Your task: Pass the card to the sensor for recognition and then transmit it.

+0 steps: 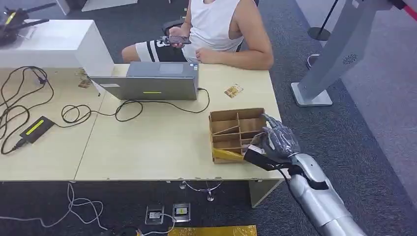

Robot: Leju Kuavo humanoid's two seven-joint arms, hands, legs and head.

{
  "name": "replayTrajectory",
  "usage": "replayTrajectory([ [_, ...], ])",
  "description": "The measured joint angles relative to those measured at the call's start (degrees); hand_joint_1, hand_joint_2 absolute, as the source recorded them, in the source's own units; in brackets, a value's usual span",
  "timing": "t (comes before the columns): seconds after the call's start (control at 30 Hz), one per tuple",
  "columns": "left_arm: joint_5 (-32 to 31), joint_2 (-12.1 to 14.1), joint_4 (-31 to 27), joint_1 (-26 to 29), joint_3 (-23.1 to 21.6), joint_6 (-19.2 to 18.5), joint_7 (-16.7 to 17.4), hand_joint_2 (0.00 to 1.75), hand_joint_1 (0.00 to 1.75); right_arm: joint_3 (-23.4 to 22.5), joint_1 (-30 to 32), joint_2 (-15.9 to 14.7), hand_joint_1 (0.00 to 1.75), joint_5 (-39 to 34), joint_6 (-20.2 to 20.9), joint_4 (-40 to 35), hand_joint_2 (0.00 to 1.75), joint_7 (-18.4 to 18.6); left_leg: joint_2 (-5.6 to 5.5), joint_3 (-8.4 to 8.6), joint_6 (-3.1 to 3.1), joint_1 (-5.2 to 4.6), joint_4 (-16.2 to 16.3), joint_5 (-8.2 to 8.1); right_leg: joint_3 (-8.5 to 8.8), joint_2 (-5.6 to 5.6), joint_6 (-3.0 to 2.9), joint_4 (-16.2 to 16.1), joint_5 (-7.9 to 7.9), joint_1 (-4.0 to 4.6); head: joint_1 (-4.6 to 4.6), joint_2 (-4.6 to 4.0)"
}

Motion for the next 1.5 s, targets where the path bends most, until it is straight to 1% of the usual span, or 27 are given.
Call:
replayTrajectory([
  [0.23,-0.09,0.00,0.00,0.02,0.00,0.02,-0.13,0.00,0.00,-2.01,-4.34,0.00,1.75,-1.05,-0.72,0.46,1.75,-0.42,0.00,0.00,0.00,0.00,0.00,0.00,-0.01,0.00,0.00,0.00,0.00,0.00,0.00,0.00],
  [0.5,-0.92,-0.15,0.00,0.02,0.00,-0.20,-0.15,0.00,0.00,-4.61,-9.16,-1.03,1.75,-1.09,-0.66,0.85,1.75,-1.16,0.00,0.00,0.00,0.00,0.01,0.00,-0.01,-0.02,0.00,0.00,0.00,0.00,0.00,0.00],
  [0.87,-1.25,-0.28,0.00,0.03,0.00,-0.22,-0.15,0.00,0.00,-6.18,-10.95,-1.68,1.75,-0.92,-0.22,0.85,1.75,-1.20,0.00,0.00,0.00,0.00,0.01,0.00,-0.01,-0.01,0.00,0.00,0.00,0.00,0.00,0.00],
  [0.97,-1.68,-0.31,0.00,0.01,0.00,-0.39,-0.15,0.00,0.00,-6.38,-11.35,-1.71,1.75,0.20,-0.29,0.88,1.75,-1.38,0.00,0.00,0.00,0.00,0.01,0.00,-0.01,0.00,0.00,0.00,0.00,0.00,0.00,0.00],
  [1.03,-2.12,-0.31,0.00,0.01,0.00,-0.83,-0.15,0.00,0.00,-6.56,-12.66,-1.71,1.75,1.80,-0.59,1.25,1.75,-1.82,0.00,-0.05,0.01,-0.01,0.01,0.01,-0.02,-0.01,0.00,0.02,0.01,-0.02,-0.02,0.00],
  [1.07,-2.56,-0.31,0.00,-0.02,-0.04,-1.27,-0.15,0.00,0.00,-6.47,-14.86,-1.68,1.75,3.50,-0.92,2.34,1.75,-2.54,0.02,-0.09,0.01,-0.06,0.01,0.02,-0.11,0.01,-0.01,0.05,0.05,-0.07,0.04,0.00],
  [1.1,-3.00,-0.31,0.00,-0.13,-0.11,-1.49,-0.15,0.00,0.00,-6.32,-17.81,-1.66,1.75,4.79,-1.40,3.94,1.75,-3.09,0.07,-0.15,-0.01,-0.11,0.01,0.08,-0.23,0.03,-0.03,0.09,0.10,-0.13,-0.11,0.00],
  [1.17,-3.54,-0.35,0.00,-0.49,-0.20,-1.88,-0.15,0.00,0.00,-5.86,-24.69,-1.62,1.75,7.41,-2.38,8.88,1.75,-3.59,0.07,-0.18,0.02,-0.12,0.01,0.12,-0.24,0.05,-0.03,0.09,0.10,-0.12,0.00,0.00],
  [1.23,-3.85,-0.50,-0.04,-0.68,-0.22,-1.88,-0.15,0.00,0.00,-5.18,-30.71,-1.33,1.75,9.23,-2.45,14.02,1.75,-3.28,-0.03,-0.18,0.02,-0.10,0.01,0.16,-0.18,-0.06,-0.03,0.08,0.10,-0.09,0.00,0.00],
  [1.3,-4.02,-0.63,-0.15,-0.68,-0.24,-1.86,-0.15,0.00,0.00,-4.22,-35.10,-0.76,1.75,11.48,-1.88,18.46,1.75,-2.19,-0.06,-0.23,0.01,-0.09,0.01,0.17,-0.22,-0.10,-0.04,0.08,0.10,-0.08,-0.04,0.00],
  [1.4,-4.09,-0.87,-0.24,-0.75,-0.24,-1.77,-0.15,0.00,0.00,-2.99,-38.90,-0.02,1.75,13.01,-1.07,23.81,1.75,-1.14,-0.07,-0.23,0.01,-0.08,0.02,0.17,-0.21,-0.11,-0.04,0.08,0.10,-0.07,-0.04,0.00],
  [1.5,-4.09,-1.07,-0.31,-0.73,-0.24,-1.48,-0.13,0.00,0.00,-1.86,-40.35,0.55,1.75,14.27,-0.20,27.43,1.75,-0.48,-0.07,-0.25,0.01,-0.07,0.01,0.16,-0.21,-0.10,-0.04,0.08,0.10,-0.06,0.00,0.00],
])
